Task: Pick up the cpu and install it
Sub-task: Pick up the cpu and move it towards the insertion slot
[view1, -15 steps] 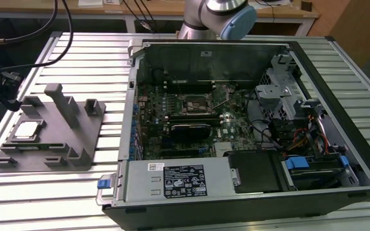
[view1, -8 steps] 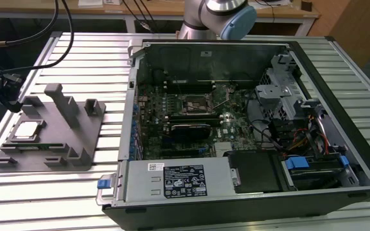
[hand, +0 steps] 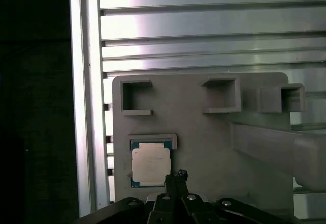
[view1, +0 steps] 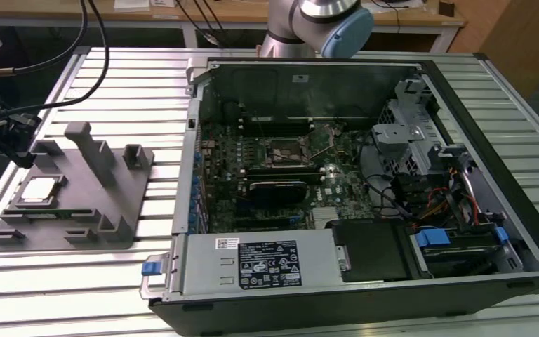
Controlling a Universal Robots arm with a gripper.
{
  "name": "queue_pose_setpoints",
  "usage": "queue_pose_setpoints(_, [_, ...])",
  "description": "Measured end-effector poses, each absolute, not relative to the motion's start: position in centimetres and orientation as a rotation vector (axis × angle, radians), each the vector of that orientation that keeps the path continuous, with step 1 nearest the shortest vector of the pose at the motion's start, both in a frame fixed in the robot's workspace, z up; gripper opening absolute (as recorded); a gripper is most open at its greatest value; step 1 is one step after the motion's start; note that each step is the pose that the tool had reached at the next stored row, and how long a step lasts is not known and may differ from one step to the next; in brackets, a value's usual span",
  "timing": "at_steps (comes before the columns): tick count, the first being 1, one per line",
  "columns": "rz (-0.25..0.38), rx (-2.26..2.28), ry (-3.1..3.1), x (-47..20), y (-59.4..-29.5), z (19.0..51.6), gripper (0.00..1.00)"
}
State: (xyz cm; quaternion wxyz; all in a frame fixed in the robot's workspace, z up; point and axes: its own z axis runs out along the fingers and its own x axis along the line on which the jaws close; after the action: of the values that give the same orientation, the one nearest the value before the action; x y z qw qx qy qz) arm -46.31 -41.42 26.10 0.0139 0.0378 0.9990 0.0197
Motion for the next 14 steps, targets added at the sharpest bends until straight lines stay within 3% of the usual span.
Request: queue_pose_setpoints(14, [0.061, 0.118, 3.111, -46.7, -42.0, 24.5, 0.11])
